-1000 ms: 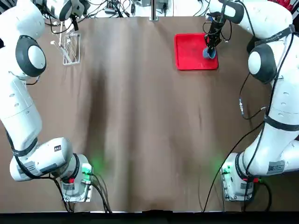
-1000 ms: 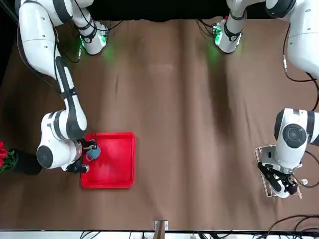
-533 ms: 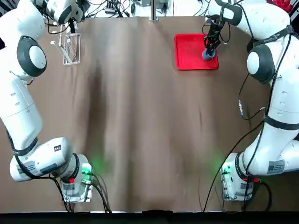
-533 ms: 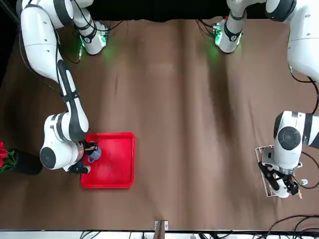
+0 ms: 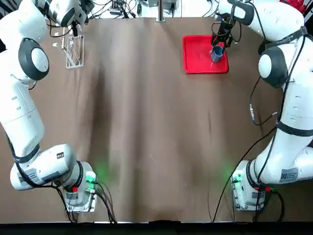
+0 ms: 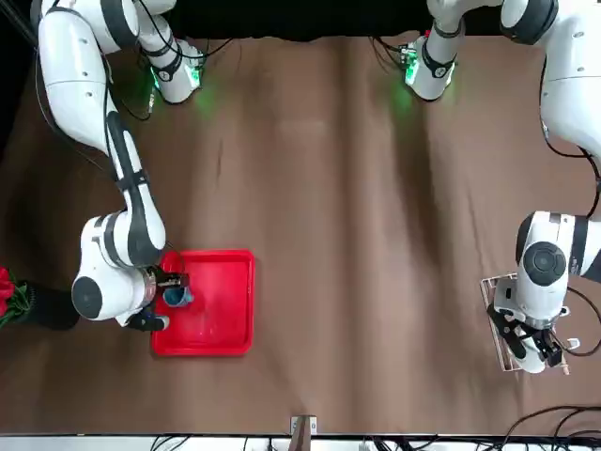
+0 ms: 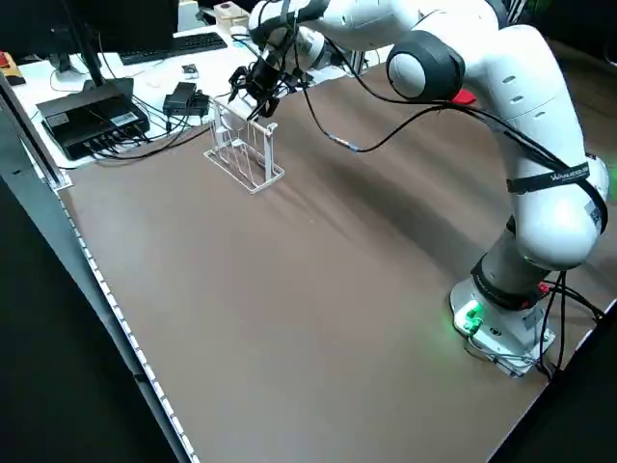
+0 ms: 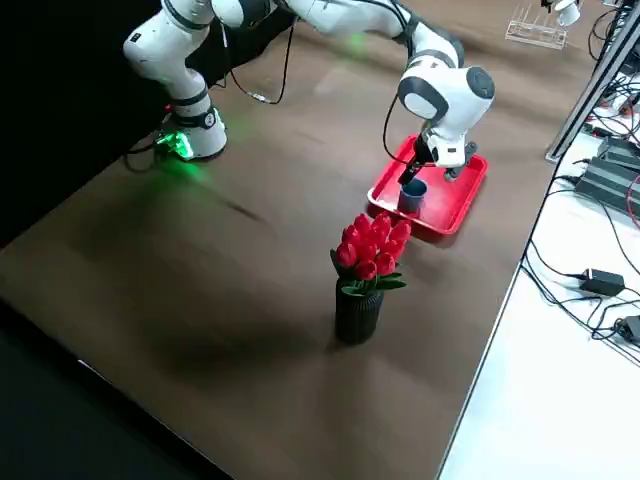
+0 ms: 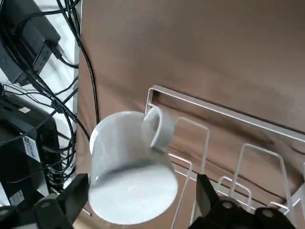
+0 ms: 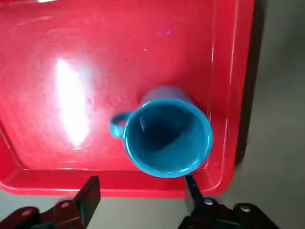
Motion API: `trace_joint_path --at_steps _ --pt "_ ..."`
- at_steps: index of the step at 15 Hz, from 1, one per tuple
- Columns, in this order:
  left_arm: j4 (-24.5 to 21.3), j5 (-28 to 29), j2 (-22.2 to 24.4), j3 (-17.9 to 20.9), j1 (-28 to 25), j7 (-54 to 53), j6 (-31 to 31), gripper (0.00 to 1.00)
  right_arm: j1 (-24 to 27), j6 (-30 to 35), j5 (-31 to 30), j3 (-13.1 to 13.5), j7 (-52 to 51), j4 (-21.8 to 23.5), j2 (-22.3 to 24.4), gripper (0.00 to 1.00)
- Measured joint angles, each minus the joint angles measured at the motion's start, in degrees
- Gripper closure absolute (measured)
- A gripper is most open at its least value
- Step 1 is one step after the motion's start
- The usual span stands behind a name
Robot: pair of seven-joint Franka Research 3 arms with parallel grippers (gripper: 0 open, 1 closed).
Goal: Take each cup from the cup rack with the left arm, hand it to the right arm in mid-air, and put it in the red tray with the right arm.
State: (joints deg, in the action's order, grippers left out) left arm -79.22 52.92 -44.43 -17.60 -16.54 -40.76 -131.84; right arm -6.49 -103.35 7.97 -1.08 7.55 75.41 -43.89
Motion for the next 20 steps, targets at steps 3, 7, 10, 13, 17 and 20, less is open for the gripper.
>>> trace_joint_path --at_steps 3,7,10,13,17,20 --pt "0.0 0.2 -0.2 0.2 0.0 -1.0 -1.3 0.06 0.0 0.2 0.0 -0.3 0.0 -1.4 0.6 0.00" --pt "0.1 0.6 -0.2 0.3 0.1 -1.2 -1.9 0.25 -0.1 0.2 0.0 -0.5 0.0 -2.3 2.7 0.00" --pt "0.1 0.6 -0.2 0.3 0.2 -1.2 -1.9 0.25 -0.1 3.9 0.0 -0.6 0.0 -2.8 6.5 0.00" --pt "0.3 0.6 -0.1 0.3 0.5 -1.2 -1.9 0.25 -0.2 10.2 0.0 -0.8 0.0 -3.0 10.5 0.00" --pt "0.6 0.7 1.6 0.1 1.0 -1.2 -1.2 0.25 -0.2 12.5 2.1 -0.8 0.0 -3.2 15.4 0.00" --pt "0.6 0.7 4.6 -0.3 2.5 -1.4 3.5 0.25 -0.2 15.5 4.2 -0.8 0.1 -3.3 20.0 0.00"
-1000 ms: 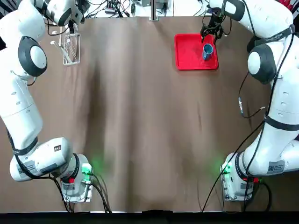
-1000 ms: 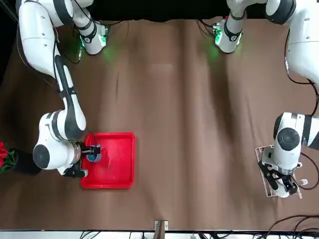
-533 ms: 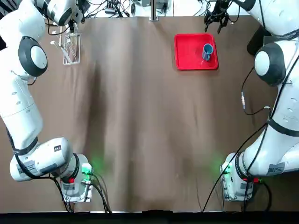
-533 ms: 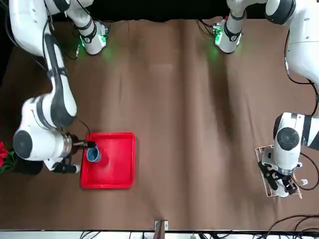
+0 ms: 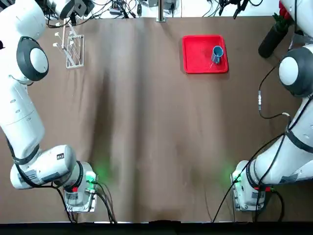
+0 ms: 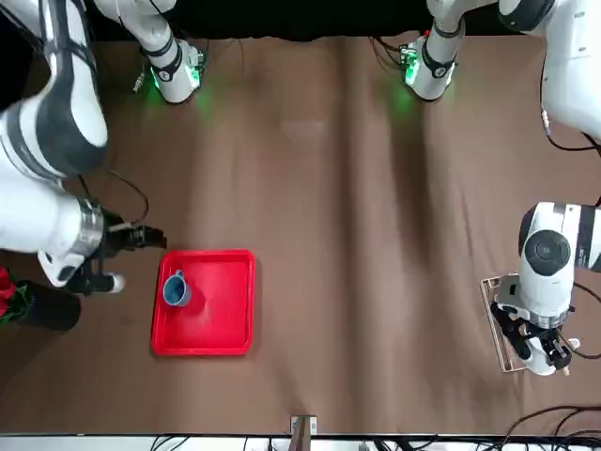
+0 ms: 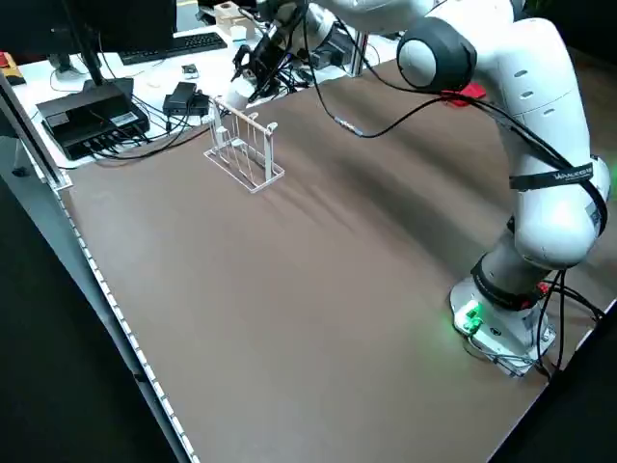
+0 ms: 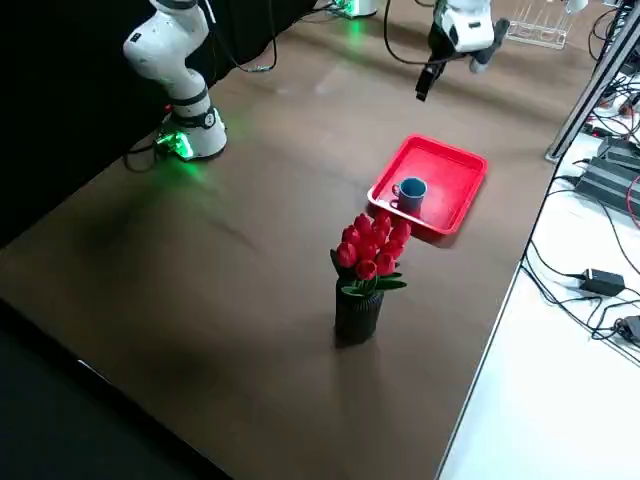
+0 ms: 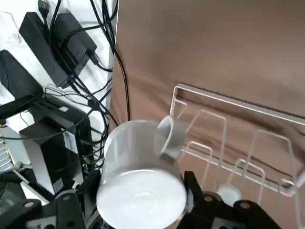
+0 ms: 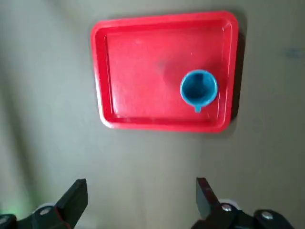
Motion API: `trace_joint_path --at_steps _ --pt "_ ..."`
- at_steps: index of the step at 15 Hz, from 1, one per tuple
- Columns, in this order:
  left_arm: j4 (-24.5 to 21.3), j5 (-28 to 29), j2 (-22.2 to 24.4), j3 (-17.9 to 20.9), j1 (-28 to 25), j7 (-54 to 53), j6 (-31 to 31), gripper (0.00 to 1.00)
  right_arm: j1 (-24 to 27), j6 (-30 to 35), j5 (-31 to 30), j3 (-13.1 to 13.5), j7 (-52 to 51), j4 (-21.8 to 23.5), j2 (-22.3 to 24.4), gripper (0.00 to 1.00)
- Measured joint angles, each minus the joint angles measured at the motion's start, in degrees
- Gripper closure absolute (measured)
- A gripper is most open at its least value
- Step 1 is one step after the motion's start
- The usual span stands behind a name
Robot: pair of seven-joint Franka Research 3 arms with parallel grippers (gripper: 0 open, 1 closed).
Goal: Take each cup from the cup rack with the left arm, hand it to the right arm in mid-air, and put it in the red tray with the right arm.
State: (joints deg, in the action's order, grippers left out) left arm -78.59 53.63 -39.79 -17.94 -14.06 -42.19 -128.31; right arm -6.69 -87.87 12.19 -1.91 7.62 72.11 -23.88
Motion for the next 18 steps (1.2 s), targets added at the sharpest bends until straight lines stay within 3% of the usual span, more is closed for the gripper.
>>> trace_joint_path --at_steps 4,8,13,18 --pt "0.1 0.0 4.7 -1.6 4.0 0.0 11.1 0.25 0.5 4.9 0.8 0.3 0.0 0.0 2.9 0.00" --pt "0.1 -2.7 8.7 -9.1 5.6 0.3 24.5 0.25 2.4 5.0 4.8 0.4 0.0 0.0 4.0 0.00" --pt "0.1 -17.7 13.4 -13.3 5.8 2.1 30.4 0.25 2.5 5.0 6.1 0.3 0.0 0.1 4.0 0.00" --pt "0.1 -37.4 15.2 -15.1 5.7 11.8 33.4 0.25 4.0 5.1 15.0 0.5 0.0 0.4 4.0 0.00"
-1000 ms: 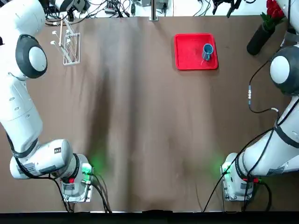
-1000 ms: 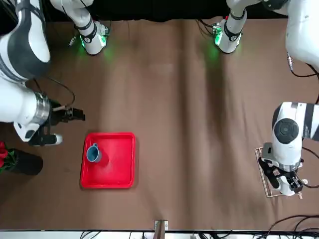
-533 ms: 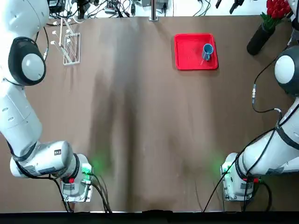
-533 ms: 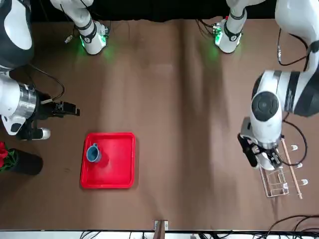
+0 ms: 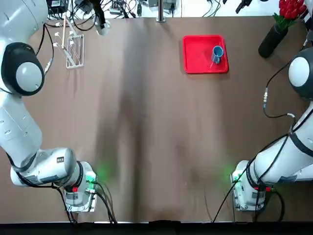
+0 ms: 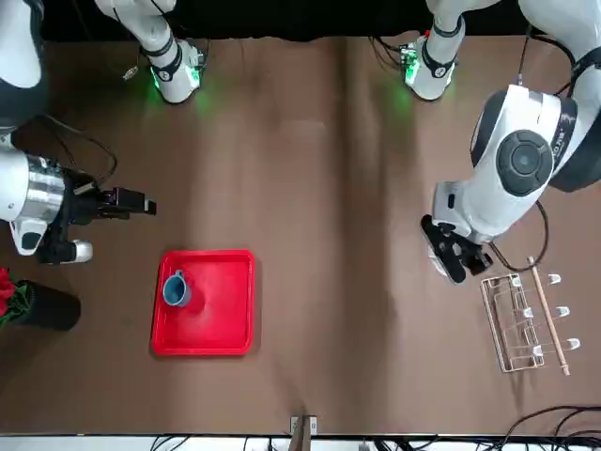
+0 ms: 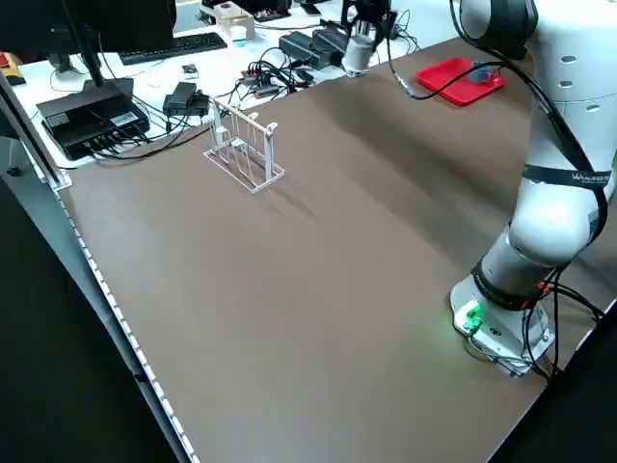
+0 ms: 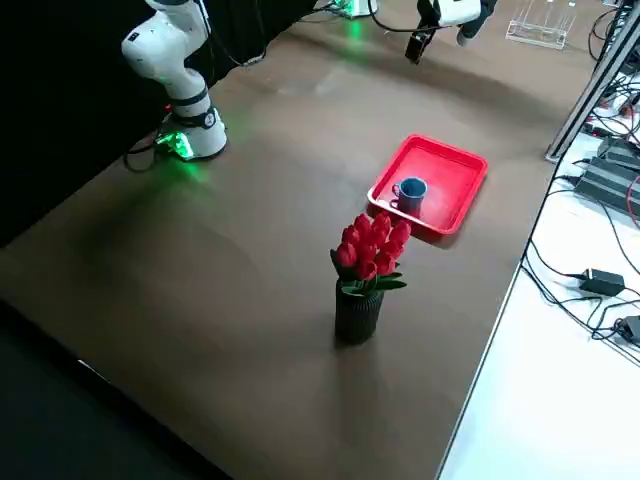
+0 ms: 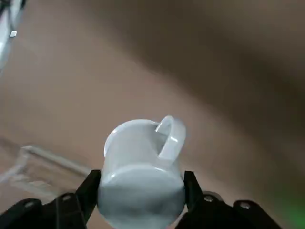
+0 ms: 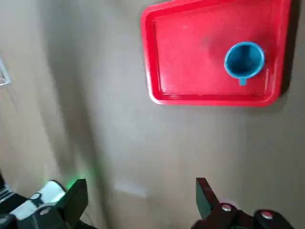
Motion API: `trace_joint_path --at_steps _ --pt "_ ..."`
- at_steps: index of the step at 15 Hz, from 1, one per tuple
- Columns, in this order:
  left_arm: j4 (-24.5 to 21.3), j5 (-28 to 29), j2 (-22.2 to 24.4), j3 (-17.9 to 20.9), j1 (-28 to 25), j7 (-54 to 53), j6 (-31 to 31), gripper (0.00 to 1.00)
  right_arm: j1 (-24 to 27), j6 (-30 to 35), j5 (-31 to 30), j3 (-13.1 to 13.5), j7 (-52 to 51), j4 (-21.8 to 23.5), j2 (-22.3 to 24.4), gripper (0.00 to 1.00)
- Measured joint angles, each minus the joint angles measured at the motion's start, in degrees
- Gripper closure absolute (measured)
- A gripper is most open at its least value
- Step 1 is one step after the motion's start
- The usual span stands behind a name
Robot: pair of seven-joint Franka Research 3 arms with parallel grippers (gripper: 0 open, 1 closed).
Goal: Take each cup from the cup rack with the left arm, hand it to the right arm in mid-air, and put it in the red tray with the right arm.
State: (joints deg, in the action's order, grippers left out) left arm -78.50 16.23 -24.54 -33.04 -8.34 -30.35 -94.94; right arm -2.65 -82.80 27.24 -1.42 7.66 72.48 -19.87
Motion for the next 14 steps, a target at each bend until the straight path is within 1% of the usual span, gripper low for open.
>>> trace_joint_path --at_steps 2,4,5,6,9,12,14 --pt "0.0 -7.9 0.7 -0.4 0.0 6.0 0.0 0.25 0.0 0.0 4.1 -0.1 0.0 0.2 0.0 0.00" --pt "0.0 -17.6 1.6 -0.5 -0.1 10.7 0.1 0.25 -0.1 -0.1 9.2 -0.2 0.0 0.2 0.0 0.00" --pt "0.0 -26.7 2.1 -0.6 -0.2 13.4 0.2 0.25 -0.3 -1.2 13.6 -0.4 0.0 0.3 -0.1 0.00" --pt "0.0 -30.6 2.1 -0.6 -0.3 14.0 0.2 0.25 -0.6 -2.5 15.8 -0.4 0.0 0.3 -0.2 0.00" --pt "-0.3 -39.8 2.0 -0.5 -0.5 15.4 0.3 0.25 -3.1 -7.0 21.5 -0.5 0.0 1.0 -0.9 0.00" --pt "-1.0 -46.7 1.1 -0.6 -0.2 18.1 0.4 0.25 -6.8 -10.3 26.8 -0.7 -0.4 1.3 -3.8 0.00" --pt "-1.2 -53.9 -0.1 -0.6 0.2 22.3 0.4 0.25 -9.2 -12.4 29.7 -0.9 -1.3 1.3 -5.2 0.04"
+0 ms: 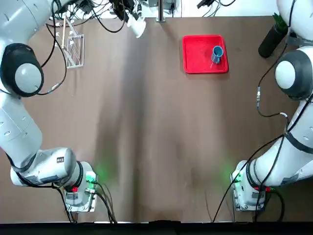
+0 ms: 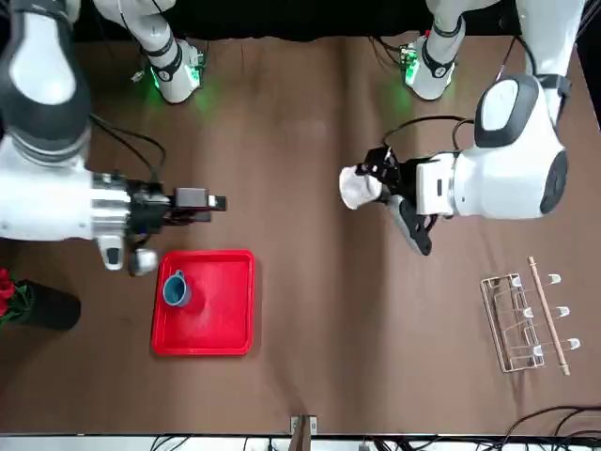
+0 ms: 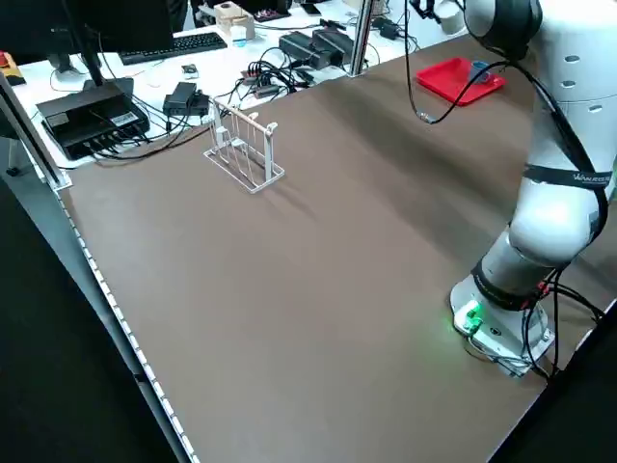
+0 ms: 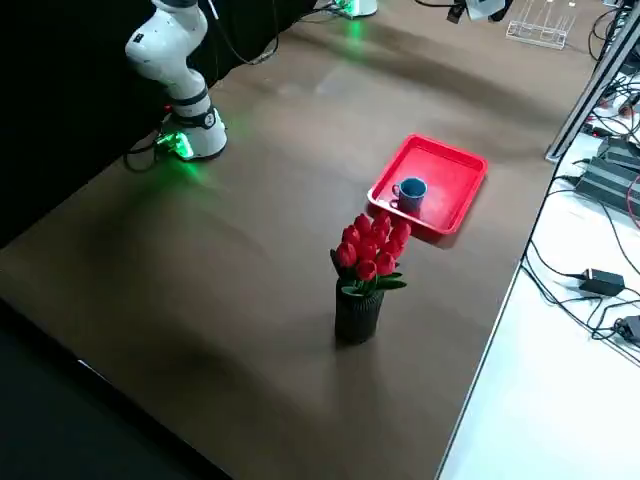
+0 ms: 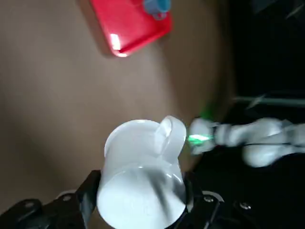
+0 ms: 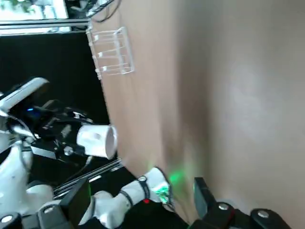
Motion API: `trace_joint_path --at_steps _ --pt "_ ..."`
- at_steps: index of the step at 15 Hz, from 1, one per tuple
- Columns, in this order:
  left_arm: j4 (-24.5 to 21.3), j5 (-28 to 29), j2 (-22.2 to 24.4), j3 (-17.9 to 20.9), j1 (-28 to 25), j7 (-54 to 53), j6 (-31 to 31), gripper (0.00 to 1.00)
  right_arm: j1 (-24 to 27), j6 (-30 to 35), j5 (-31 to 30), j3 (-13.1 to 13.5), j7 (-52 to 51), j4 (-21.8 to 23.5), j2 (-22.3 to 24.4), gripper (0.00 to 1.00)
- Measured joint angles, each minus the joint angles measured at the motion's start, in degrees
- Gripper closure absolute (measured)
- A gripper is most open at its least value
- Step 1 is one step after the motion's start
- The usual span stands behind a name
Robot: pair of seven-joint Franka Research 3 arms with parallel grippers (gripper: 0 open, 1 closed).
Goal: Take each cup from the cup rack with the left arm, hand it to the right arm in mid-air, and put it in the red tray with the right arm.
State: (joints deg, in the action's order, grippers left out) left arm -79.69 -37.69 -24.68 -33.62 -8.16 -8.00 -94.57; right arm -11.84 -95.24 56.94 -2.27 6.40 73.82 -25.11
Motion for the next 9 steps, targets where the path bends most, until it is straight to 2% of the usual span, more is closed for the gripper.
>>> trace_joint_path --at_steps 2,3,5,7,8,9 --pt "-0.1 -9.0 -2.0 0.0 0.2 3.5 -0.1 0.25 -1.3 -0.7 4.9 -0.1 -1.7 0.0 -0.4 0.05" --pt "-0.1 -13.3 -3.3 0.0 0.3 4.1 -0.4 0.25 -1.5 -0.7 7.2 -0.1 -2.5 0.0 -0.4 0.09" --pt "-0.1 -20.9 -5.8 0.0 0.9 4.8 -2.8 0.25 -1.5 -0.6 12.7 -0.1 -2.6 -0.1 -0.4 0.30" --pt "-0.1 -27.7 -7.6 0.0 2.0 5.5 -6.3 0.25 -1.6 -0.5 18.9 -0.1 -1.6 0.1 -0.7 0.34" --pt "-0.1 -30.8 -8.2 0.0 2.6 5.6 -8.1 0.25 -1.6 -0.5 21.0 -0.1 -0.7 0.3 -1.0 0.42" --pt "0.0 -33.3 -8.7 0.0 3.3 5.6 -10.4 0.25 -1.6 -0.6 22.3 -0.1 -0.1 0.4 -1.5 0.43"
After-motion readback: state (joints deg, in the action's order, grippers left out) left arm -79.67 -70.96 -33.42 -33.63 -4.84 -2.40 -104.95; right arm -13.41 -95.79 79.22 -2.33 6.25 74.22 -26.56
